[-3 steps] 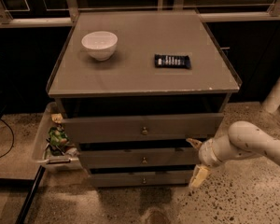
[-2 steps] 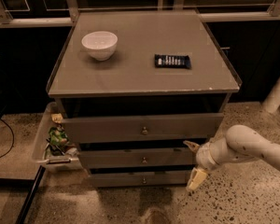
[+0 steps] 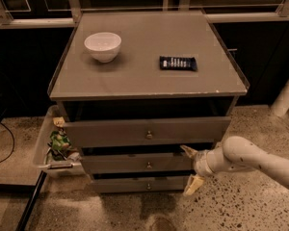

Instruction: Open middle drawer

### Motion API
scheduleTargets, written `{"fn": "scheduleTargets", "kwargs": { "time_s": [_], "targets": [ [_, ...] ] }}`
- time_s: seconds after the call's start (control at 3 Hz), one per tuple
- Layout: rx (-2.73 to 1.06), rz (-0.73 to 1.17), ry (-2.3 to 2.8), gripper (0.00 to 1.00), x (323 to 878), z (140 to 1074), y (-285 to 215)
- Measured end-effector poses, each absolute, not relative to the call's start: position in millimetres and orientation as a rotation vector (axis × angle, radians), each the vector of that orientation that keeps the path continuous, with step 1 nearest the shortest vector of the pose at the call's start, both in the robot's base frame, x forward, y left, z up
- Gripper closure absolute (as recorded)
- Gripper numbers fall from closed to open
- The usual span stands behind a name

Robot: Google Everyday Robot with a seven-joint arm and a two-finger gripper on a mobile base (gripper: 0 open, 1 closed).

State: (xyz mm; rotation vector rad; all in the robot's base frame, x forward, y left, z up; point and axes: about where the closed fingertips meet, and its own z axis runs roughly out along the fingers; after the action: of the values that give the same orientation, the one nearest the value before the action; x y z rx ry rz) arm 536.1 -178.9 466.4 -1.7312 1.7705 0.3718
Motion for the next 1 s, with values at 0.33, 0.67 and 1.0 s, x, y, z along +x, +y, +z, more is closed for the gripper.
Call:
{"fn": "scheduleTargets", "kwargs": {
  "time_s": [0.33,0.67,1.0],
  "targets": [
    [-1.731,0.372,1.770,0.00,536,466,-179],
    [-1.742,0.336,1.748,0.00,545,459,-179],
    [-1.796,0.280,1.669,0.00,561,451,-178]
  ]
}}
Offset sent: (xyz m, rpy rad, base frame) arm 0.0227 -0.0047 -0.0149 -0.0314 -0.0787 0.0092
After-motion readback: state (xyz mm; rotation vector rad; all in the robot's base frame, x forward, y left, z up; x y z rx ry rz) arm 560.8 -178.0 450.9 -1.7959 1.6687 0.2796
